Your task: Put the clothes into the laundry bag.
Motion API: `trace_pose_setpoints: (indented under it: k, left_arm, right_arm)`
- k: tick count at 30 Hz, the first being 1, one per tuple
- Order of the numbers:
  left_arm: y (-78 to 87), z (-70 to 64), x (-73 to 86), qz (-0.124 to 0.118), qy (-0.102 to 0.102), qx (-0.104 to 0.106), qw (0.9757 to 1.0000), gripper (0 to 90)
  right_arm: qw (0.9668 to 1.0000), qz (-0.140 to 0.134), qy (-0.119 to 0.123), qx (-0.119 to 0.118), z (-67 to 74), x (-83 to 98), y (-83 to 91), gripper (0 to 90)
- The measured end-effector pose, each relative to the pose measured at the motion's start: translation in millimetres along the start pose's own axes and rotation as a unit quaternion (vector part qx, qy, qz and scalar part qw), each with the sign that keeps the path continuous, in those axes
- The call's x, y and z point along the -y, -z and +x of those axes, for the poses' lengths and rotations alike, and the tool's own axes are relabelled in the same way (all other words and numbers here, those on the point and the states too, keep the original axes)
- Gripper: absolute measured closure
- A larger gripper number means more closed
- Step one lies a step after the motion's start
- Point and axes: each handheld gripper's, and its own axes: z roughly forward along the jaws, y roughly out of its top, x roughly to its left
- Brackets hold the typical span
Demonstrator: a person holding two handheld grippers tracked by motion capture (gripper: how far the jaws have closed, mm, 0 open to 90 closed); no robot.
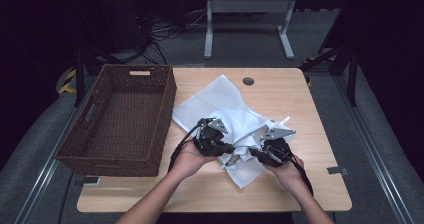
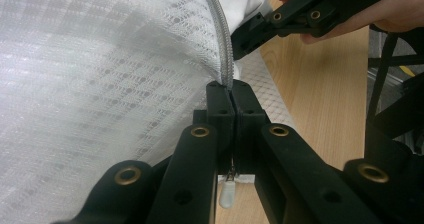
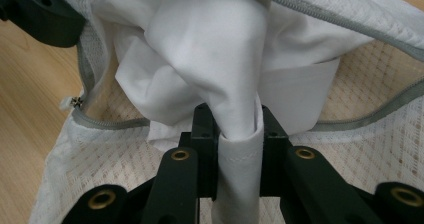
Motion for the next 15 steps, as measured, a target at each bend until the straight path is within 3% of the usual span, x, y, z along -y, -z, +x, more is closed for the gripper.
trace_pose_setpoints:
  k: [15]
  left_arm:
    - [2.7, -1.8, -0.8, 0.000, 0.000, 0.001, 1.0000, 88.9]
  right_arm:
    - [0.9998, -0.017, 0.008, -0.008, 7.3, -20.4, -13.3, 76.0]
